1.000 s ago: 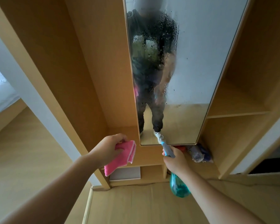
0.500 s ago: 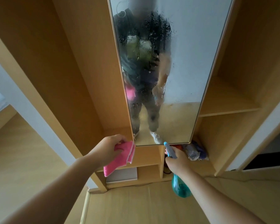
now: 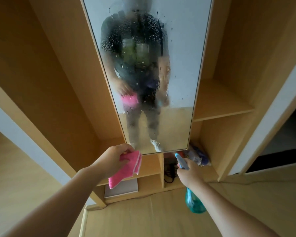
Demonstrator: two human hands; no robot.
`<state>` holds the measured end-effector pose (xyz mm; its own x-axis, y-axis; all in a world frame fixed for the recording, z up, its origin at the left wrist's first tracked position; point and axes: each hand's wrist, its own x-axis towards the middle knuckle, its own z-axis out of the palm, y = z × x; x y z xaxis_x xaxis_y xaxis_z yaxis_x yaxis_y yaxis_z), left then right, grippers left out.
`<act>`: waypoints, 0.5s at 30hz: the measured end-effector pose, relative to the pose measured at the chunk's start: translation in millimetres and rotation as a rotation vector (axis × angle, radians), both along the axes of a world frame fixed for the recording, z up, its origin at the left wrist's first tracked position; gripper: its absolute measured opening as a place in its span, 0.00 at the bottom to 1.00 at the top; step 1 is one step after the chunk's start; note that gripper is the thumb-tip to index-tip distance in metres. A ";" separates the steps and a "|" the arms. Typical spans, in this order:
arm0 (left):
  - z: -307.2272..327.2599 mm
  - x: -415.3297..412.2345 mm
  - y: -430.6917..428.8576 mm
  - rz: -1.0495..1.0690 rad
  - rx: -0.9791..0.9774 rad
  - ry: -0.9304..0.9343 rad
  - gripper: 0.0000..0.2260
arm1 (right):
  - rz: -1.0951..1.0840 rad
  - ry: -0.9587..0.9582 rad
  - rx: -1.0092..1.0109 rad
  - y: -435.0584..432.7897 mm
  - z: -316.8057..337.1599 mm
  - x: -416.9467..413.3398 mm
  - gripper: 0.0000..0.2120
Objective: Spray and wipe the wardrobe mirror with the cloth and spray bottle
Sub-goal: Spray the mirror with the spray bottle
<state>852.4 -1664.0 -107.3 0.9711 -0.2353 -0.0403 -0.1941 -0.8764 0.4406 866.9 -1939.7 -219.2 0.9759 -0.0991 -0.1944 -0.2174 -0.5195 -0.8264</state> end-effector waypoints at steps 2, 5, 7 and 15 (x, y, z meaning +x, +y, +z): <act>1.1 1.0 -6.8 -0.004 0.012 -0.008 0.15 | 0.000 -0.009 -0.026 -9.3 -0.6 1.1 0.08; 4.4 2.5 -17.7 -0.004 0.022 -0.018 0.15 | 0.015 -0.008 0.002 -21.6 0.0 3.5 0.09; 6.8 3.9 -24.7 -0.004 0.013 -0.017 0.14 | 0.016 -0.004 0.009 -30.0 0.8 5.0 0.10; 11.1 7.9 -49.6 0.018 -0.004 -0.004 0.15 | -0.009 0.016 0.021 -56.0 0.5 5.8 0.08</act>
